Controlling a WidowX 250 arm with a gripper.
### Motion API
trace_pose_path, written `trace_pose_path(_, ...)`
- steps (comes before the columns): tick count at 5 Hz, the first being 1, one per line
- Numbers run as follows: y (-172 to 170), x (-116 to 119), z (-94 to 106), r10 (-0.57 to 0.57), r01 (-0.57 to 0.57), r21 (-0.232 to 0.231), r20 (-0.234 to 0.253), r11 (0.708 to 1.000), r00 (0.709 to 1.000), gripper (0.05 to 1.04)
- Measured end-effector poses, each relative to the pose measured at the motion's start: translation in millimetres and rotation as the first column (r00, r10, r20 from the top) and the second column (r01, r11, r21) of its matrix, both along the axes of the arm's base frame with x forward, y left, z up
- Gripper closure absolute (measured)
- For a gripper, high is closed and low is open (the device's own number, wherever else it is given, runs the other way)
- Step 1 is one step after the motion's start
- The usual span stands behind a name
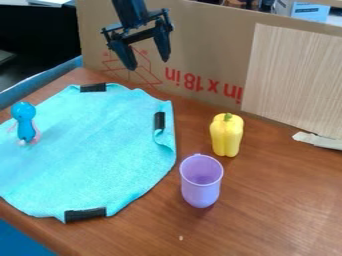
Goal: Move the blue figure from left to right and put it on table
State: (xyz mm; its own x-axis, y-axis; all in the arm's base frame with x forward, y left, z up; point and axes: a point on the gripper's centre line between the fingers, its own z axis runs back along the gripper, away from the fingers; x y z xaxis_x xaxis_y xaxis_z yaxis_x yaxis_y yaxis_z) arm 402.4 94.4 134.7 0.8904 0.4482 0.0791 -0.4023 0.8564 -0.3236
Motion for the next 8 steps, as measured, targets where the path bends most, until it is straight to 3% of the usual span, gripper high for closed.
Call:
trace_pose_path(1, 0, -1, -17.3, -0.008, 0.008, -0.015, -0.044, 1.000, 0.999, 0.082)
trace_pose_path(3, -4, -5, -23.0, -0.119, 0.125, 0.079, -0.074, 0.989, 0.990, 0.082)
trace_pose_path(4, -3, -16, -6.8, -0.127, 0.134, 0.172, -0.056, 0.976, 0.990, 0.082)
trace_pose_path(5, -4, -33, -15.6, -0.110, 0.129, 0.262, -0.086, 0.956, 0.990, 0.082)
trace_pose_path(6, 9, -54, -17.9, -0.105, 0.125, 0.321, -0.079, 0.939, 0.991, 0.082)
trace_pose_path(7, 44, -68, -27.1, -0.019, 0.041, 0.337, -0.069, 0.941, 0.997, 0.082)
trace_pose_path(8, 77, -87, -40.7, 0.096, -0.075, 0.249, -0.072, 0.966, 0.993, 0.082)
